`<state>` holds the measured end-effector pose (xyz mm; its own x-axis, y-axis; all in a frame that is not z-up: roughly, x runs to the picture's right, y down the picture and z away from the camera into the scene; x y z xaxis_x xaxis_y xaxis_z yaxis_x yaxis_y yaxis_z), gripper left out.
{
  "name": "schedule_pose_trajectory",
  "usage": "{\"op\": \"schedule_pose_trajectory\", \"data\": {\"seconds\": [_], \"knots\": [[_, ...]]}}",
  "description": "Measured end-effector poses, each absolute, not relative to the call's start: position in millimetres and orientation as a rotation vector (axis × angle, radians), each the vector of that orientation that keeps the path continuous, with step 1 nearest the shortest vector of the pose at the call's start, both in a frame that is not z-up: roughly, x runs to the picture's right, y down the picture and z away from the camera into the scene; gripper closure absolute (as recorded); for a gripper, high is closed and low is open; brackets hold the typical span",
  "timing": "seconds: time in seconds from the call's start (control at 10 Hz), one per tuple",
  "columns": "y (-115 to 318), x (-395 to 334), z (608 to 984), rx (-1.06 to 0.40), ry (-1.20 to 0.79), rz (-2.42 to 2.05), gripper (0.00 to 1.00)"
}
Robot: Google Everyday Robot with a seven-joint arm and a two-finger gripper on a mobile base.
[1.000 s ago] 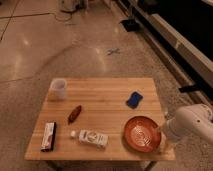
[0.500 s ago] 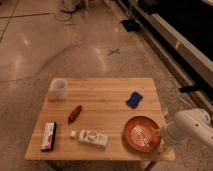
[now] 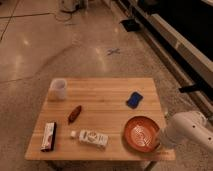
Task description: Drag the ceramic bowl in a circle
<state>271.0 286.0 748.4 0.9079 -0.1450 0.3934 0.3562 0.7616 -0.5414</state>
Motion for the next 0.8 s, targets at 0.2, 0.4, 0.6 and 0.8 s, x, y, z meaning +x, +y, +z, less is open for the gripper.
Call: {"op": "schedule_pose_trajectory", "data": {"seconds": [0.2, 0.4, 0.6, 0.8], "knots": [[276.2, 282.1, 755.2, -0.645, -0.317, -0.290, 1.00], [259.1, 278.2, 765.5, -0.634, -0.314, -0.352, 1.00], [246.3, 253.0, 769.9, -0.620, -0.356, -0.446, 1.00], [239.2, 222.3, 766.4, -0.601, -0.416, -0.529, 1.00]]}}
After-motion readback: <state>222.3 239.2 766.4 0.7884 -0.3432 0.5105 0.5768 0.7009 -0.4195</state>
